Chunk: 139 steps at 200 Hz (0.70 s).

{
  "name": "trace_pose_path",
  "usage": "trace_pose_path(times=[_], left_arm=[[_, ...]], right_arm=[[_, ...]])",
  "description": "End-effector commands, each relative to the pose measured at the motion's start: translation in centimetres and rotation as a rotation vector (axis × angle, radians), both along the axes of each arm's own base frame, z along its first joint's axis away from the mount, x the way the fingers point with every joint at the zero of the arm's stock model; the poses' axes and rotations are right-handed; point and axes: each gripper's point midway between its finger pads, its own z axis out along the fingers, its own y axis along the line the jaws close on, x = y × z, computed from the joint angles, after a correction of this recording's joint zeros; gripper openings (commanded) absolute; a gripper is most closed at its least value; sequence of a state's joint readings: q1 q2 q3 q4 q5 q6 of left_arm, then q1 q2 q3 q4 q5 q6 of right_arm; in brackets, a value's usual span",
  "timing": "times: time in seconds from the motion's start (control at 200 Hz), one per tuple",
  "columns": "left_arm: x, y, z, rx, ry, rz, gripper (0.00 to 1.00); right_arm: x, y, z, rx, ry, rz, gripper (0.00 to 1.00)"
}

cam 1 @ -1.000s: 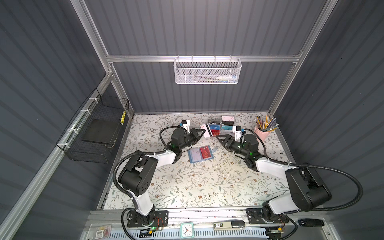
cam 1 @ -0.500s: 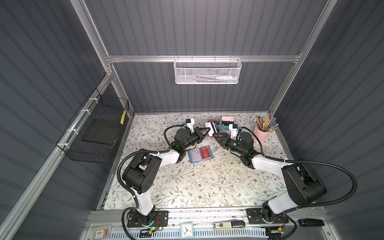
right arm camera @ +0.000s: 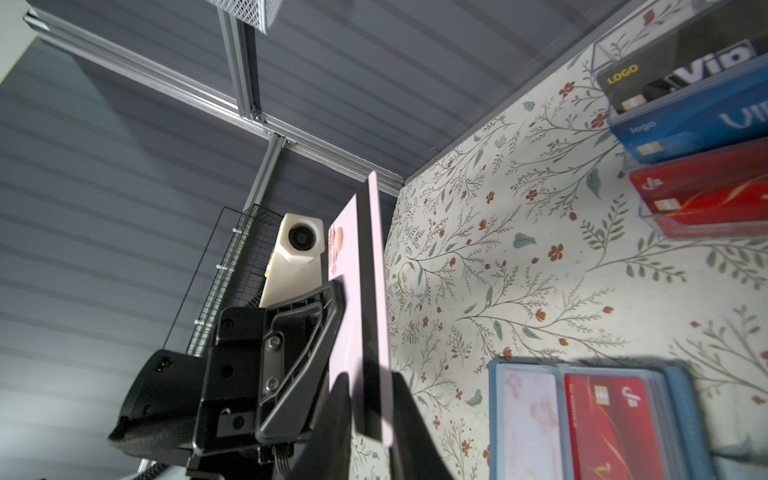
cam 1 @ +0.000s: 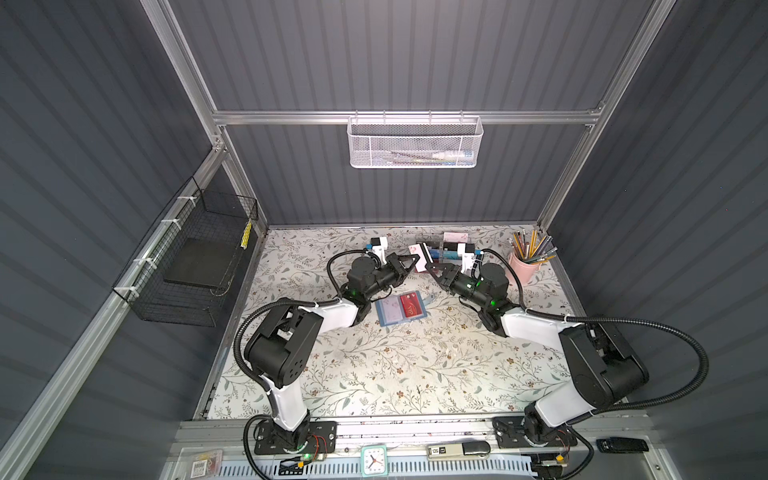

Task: Take the credit cards out of the card holder

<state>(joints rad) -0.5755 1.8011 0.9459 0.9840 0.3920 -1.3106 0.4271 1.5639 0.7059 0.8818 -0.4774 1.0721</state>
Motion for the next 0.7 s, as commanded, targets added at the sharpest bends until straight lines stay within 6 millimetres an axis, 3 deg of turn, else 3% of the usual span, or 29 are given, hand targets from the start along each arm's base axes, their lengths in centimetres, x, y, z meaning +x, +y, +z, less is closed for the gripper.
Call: trace_pose_path(times=[0.0,0.09,0.235,0.415,0.54,0.65,0.69], left_arm=[[-0.6,-0.1,0.1,0.001,-0.017,-0.006,0.0],[-0.6,-0.1,0.1,0.015,-0.02,-0.004,0.05],[-0.6,-0.1,-0.5,0.055,-0.001,-0.004,0.37],[-0.9,0.4,-2.2,0.185,0.065,0.004,0.65],[-1.1,2.0,-2.9,0.287,0.107,0.038,0.81],[-1.1,3.4,-1.9,0.401,0.104,0.081,0.99],[-1.2,3.6,-1.5,0.435,0.108,0.078,1.0]], right_arm=[[-0.1,0.3,2.5,0.002,-0.074,0.012,0.1],[0.0,0.2,2.2,-0.031,-0.07,0.004,0.04],[-0.1,-0.3,1.7,-0.118,-0.077,-0.024,0.0],[-0.6,-1.4,1.1,-0.277,-0.104,-0.052,0.0],[-1.2,-2.5,0.4,-0.469,-0.134,-0.081,0.0],[-1.8,-3.3,-0.6,-0.657,-0.173,-0.1,0.0],[-2.0,-3.3,-1.1,-0.729,-0.189,-0.102,0.0]])
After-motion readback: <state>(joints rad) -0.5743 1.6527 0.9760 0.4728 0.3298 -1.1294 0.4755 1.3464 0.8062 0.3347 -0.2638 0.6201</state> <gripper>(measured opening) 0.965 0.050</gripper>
